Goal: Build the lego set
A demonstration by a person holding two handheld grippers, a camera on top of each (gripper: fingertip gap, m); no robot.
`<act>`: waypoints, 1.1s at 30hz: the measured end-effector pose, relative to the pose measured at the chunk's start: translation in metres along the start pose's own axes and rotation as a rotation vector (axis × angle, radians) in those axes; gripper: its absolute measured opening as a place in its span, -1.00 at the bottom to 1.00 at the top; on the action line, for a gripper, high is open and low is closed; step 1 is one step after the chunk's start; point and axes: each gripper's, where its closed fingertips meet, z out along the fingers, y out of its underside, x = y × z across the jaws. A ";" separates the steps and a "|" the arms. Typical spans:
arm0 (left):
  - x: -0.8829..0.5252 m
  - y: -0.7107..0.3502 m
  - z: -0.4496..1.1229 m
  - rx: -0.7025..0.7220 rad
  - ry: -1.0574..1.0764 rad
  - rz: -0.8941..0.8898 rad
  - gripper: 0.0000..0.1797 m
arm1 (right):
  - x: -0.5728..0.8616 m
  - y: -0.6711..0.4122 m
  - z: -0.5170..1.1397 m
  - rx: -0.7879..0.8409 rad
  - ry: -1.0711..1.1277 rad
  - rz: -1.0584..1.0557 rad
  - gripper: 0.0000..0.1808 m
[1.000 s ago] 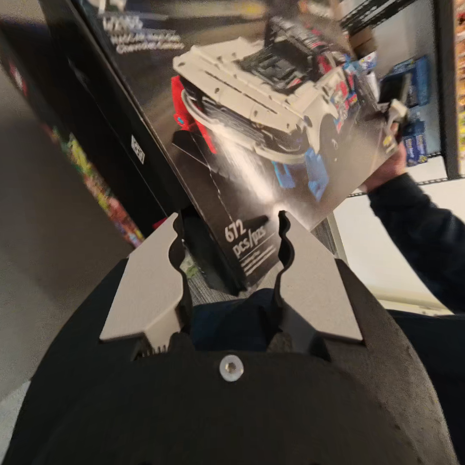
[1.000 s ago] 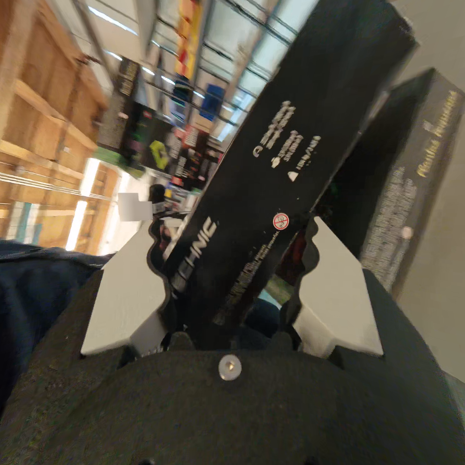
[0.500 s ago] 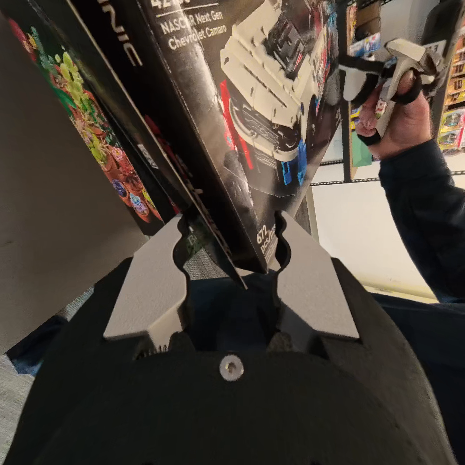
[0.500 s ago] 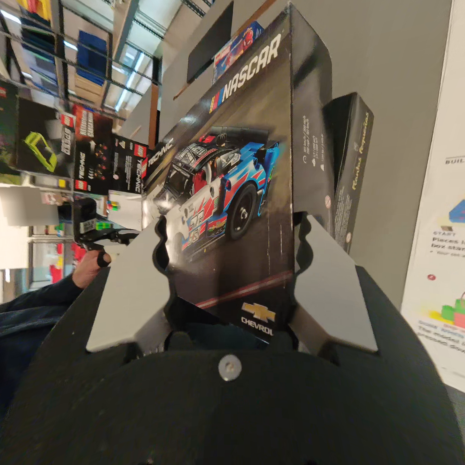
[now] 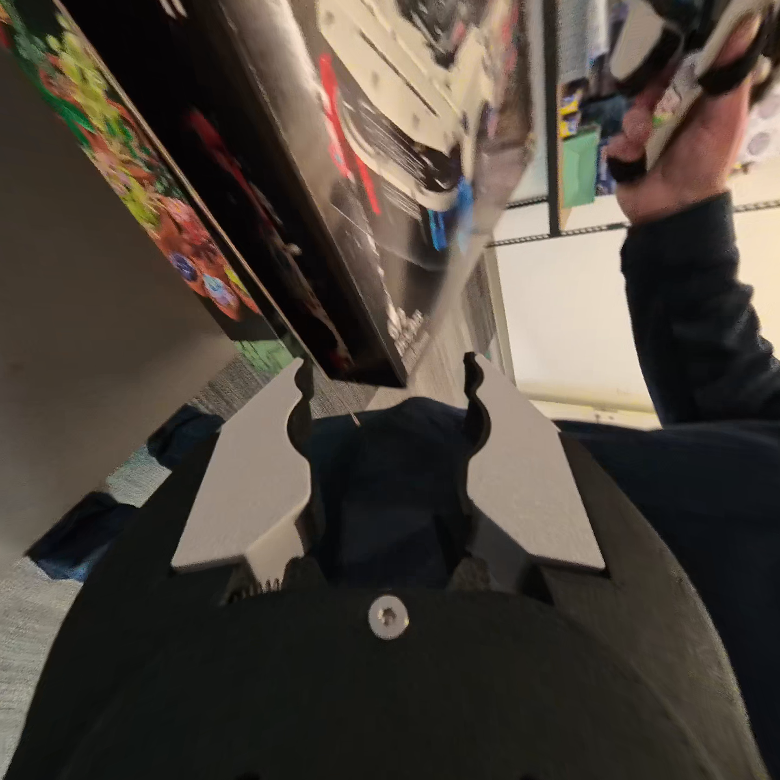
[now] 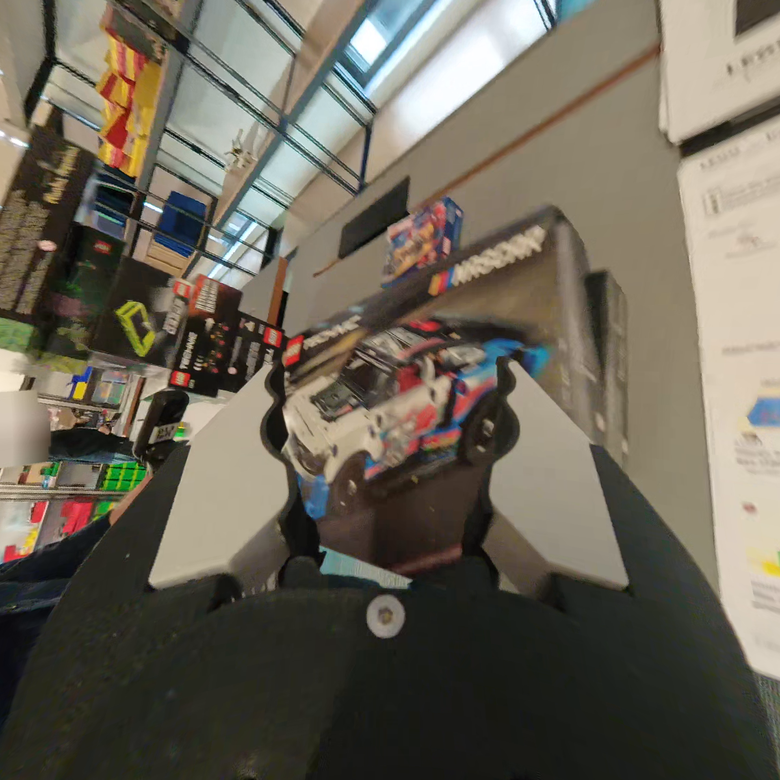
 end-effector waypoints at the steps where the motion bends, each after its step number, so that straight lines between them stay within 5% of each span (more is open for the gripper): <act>1: 0.009 0.009 -0.006 -0.013 0.035 0.018 -0.27 | -0.018 -0.006 0.005 0.009 -0.032 -0.024 0.10; 7: 0.052 0.065 -0.051 -0.067 0.281 0.037 -0.32 | -0.134 -0.020 0.065 -0.047 -0.265 -0.136 0.11; 13: 0.011 0.068 -0.162 0.379 0.325 -0.177 -0.24 | -0.258 -0.005 0.129 -0.143 -0.555 -0.121 0.16; 18: -0.025 0.042 -0.311 0.789 0.171 -0.152 -0.17 | -0.346 0.011 0.168 -0.178 -0.733 -0.092 0.33; 24: -0.025 -0.013 -0.500 1.266 -0.039 -0.029 0.25 | -0.424 0.016 0.197 -0.178 -0.862 -0.017 0.48; 28: -0.006 -0.056 -0.538 1.253 -0.099 0.036 0.37 | -0.443 0.022 0.217 -0.206 -0.797 -0.046 0.57; 30: -0.008 -0.076 -0.538 1.206 -0.090 -0.015 0.37 | -0.438 0.024 0.226 -0.225 -0.733 -0.044 0.46; 33: -0.015 -0.097 -0.526 1.113 -0.049 -0.083 0.18 | -0.434 0.028 0.236 -0.262 -0.698 -0.006 0.39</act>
